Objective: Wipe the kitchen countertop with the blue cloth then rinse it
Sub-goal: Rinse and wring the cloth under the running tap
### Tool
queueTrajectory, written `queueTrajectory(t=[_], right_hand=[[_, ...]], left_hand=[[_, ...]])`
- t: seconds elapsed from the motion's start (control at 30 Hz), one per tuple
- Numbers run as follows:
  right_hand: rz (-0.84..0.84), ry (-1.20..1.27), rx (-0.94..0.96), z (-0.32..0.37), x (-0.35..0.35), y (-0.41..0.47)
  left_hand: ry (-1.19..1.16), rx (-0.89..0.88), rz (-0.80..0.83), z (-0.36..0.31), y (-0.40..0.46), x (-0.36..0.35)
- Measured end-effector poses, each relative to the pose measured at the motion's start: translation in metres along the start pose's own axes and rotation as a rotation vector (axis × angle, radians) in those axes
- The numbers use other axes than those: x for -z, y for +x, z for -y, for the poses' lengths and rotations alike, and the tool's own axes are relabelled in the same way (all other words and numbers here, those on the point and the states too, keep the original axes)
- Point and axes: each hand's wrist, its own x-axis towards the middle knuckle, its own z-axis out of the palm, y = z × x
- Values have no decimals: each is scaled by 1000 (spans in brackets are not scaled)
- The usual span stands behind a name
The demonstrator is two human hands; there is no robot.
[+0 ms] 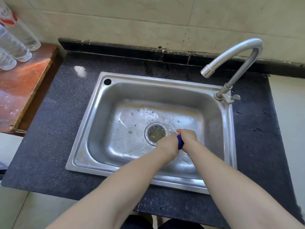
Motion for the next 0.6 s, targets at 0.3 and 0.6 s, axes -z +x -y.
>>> queueTrajectory(t=[0.3, 0.6], right_hand=[[361, -1611, 1097, 60, 60, -68], [232, -1829, 1149, 55, 47, -77]], left_hand=[[-681, 85, 602, 43, -8, 91], [-471, -7, 605, 9, -23, 92]])
